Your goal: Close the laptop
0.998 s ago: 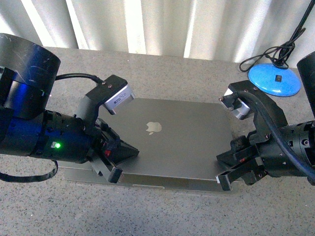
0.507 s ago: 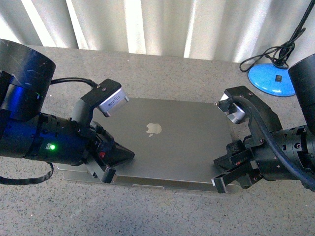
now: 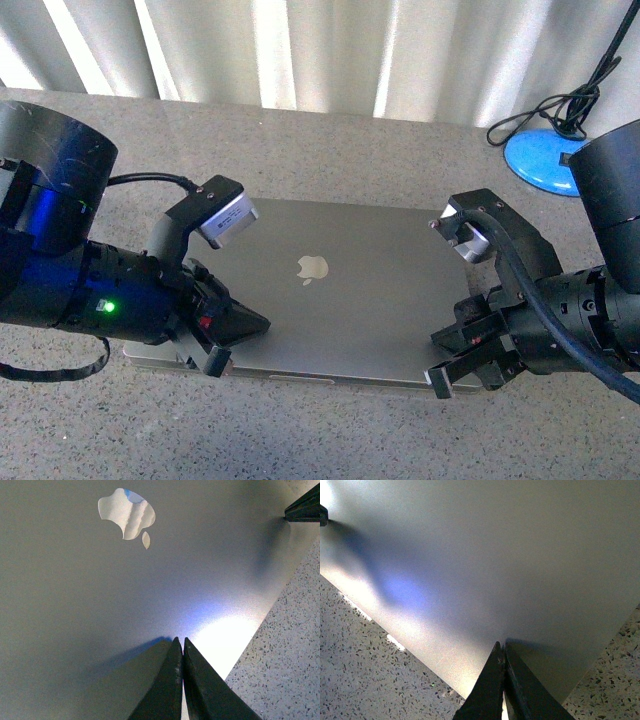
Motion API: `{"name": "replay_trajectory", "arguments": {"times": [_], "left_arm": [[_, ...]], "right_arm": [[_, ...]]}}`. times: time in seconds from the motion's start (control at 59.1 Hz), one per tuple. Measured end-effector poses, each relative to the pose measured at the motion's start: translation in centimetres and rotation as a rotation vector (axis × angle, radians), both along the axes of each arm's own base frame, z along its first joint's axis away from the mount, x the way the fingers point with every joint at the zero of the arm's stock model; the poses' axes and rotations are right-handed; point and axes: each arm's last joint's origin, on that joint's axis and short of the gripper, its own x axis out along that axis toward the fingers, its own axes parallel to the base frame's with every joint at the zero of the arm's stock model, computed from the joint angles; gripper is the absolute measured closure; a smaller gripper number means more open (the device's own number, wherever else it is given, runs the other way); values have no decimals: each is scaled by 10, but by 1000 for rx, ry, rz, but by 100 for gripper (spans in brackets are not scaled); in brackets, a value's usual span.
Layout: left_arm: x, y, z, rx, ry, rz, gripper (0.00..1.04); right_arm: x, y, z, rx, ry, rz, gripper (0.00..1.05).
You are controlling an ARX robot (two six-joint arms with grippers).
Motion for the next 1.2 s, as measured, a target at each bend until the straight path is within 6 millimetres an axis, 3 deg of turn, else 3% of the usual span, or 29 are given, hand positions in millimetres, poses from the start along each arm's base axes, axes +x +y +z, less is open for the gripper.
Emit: {"name": "replay_trajectory", "arguments": {"times": [0.998, 1.116, 1.201], "left_arm": [[-1, -4, -7, -22, -21, 42, 101], [9, 14, 15, -95, -139, 225, 101], [17, 43, 58, -228, -327, 489, 101]], "right_arm": [[2, -4, -4, -5, 11, -8, 104], [8, -10, 18, -5, -52, -17, 104], [20, -16, 52, -28, -204, -32, 104]]}}
